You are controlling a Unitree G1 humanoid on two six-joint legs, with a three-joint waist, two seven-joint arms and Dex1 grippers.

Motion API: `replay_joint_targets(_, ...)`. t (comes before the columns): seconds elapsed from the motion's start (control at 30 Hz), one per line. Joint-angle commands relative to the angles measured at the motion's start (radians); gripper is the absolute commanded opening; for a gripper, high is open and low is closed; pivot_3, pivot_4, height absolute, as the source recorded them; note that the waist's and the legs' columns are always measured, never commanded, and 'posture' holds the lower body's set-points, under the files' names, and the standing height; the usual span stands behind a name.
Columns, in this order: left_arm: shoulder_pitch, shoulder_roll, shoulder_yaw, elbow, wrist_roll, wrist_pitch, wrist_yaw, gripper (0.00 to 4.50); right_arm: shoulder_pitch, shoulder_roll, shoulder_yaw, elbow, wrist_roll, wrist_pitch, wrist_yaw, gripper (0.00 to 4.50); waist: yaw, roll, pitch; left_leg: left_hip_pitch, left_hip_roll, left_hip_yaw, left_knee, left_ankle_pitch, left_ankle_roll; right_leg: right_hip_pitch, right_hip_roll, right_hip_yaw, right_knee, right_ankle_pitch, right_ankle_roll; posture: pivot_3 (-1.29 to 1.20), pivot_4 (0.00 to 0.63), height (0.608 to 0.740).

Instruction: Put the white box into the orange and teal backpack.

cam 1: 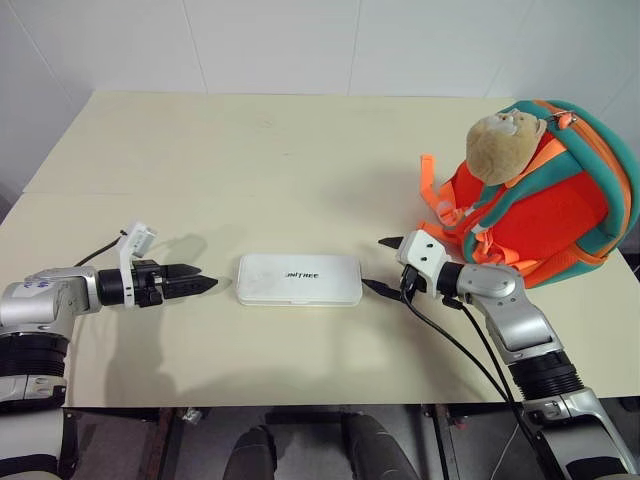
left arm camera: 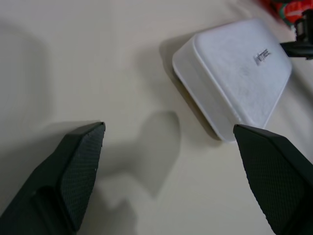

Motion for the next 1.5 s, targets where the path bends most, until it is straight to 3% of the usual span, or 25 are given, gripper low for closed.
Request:
replay_joint_targets(0.03, -0.041, -0.022, 0.034, 0.032, -0.044, 0.075, -0.005, 4.48, -0.015, 0.006, -0.003, -0.017, 0.004, -0.020, 0.002, 4.50, 0.001, 0.000, 0.000, 0.000, 0.000, 0.000, 0.000, 0.000, 0.000, 0.000, 0.000, 0.000, 0.000, 0.000, 0.000, 0.00, 0.150, 0.740)
replay_joint_targets(0.47, -0.100, -0.100, 0.090, 0.209, -0.117, 0.227, -0.056, 4.48, -0.011, 0.010, -0.003, -0.029, 0.007, -0.024, 0.022, 4.50, 0.001, 0.000, 0.000, 0.000, 0.000, -0.001, 0.001, 0.000, 0.000, 0.001, 0.000, -0.001, 0.001, 0.000, 0.000, 0.00, 0.150, 0.740)
replay_joint_targets(0.77, -0.124, -0.137, 0.051, 0.215, -0.116, 0.320, -0.060, 4.48, -0.022, 0.016, -0.006, -0.021, 0.007, -0.037, 0.029, 4.50, 0.001, 0.000, 0.000, 0.000, 0.000, -0.002, 0.001, 0.000, -0.001, 0.001, 0.000, -0.001, 0.001, 0.000, 0.000, 0.00, 0.150, 0.740)
replay_joint_targets(1.5, -0.201, -0.198, -0.013, 0.286, -0.071, 0.184, -0.151, 4.48, -0.002, 0.014, -0.011, -0.048, 0.013, -0.046, 0.037, 4.50, 0.001, 0.000, 0.000, 0.000, -0.001, -0.003, 0.000, 0.001, -0.001, 0.001, 0.000, -0.002, 0.001, 0.000, 0.000, 0.00, 0.150, 0.740)
